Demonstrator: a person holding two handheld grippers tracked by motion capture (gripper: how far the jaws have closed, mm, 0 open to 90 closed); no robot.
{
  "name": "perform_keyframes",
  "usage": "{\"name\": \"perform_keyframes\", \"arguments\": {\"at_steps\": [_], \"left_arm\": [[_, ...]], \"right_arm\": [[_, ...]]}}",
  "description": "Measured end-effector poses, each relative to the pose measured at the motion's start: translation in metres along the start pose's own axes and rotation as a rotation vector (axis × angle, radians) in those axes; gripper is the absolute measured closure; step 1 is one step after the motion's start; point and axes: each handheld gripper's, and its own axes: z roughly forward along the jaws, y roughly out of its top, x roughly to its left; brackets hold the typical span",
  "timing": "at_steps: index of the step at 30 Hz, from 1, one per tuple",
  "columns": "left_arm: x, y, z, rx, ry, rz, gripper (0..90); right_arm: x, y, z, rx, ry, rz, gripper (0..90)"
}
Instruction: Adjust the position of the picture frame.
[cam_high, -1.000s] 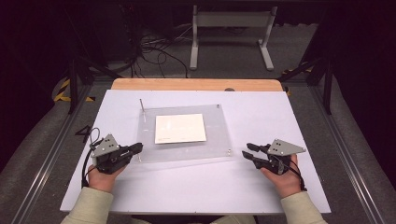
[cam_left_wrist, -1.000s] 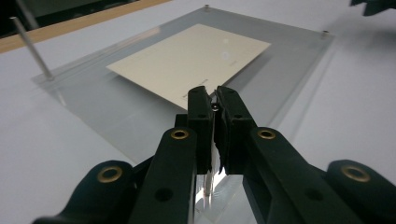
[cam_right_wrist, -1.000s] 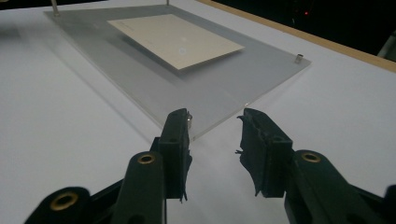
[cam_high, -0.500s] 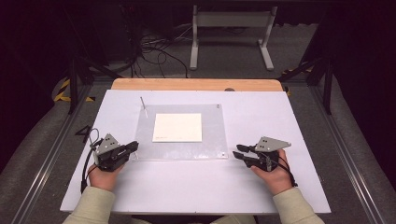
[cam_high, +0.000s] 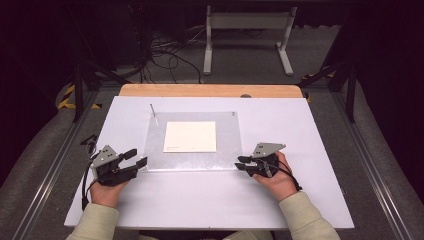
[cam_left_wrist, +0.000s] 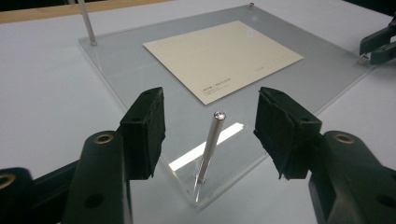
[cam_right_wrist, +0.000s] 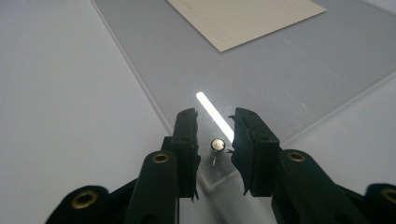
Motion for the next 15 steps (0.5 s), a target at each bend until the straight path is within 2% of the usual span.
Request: {"name": "perform_keyframes", "arguments": {"at_steps": [2, 5, 7, 11, 15], "left_arm": [[0.001, -0.001, -0.002, -0.004, 0.005, -0.004, 41.5], [0.002, -0.002, -0.004, 0.003, 0.007, -0.008, 41.5], [0.001, -0.003, -0.004, 0.003, 0.007, -0.009, 41.5], [0.000, -0.002, -0.008, 0.006, 0.022, 0.002, 40.4], [0.000, -0.002, -0.009, 0.021, 0.050, 0.005, 34.8]], "right_arm": [[0.000, 0.000, 0.002, 0.017, 0.014, -0.005, 74.8], [0.000, 0.000, 0.001, 0.022, 0.000, 0.003, 83.1], [-0.001, -0.002, 0.000, 0.015, 0.035, 0.024, 83.1], [0.013, 0.002, -0.001, 0.050, 0.092, -0.019, 83.1], [0.027, 0.002, -0.001, 0.059, 0.133, -0.025, 83.0]]}}
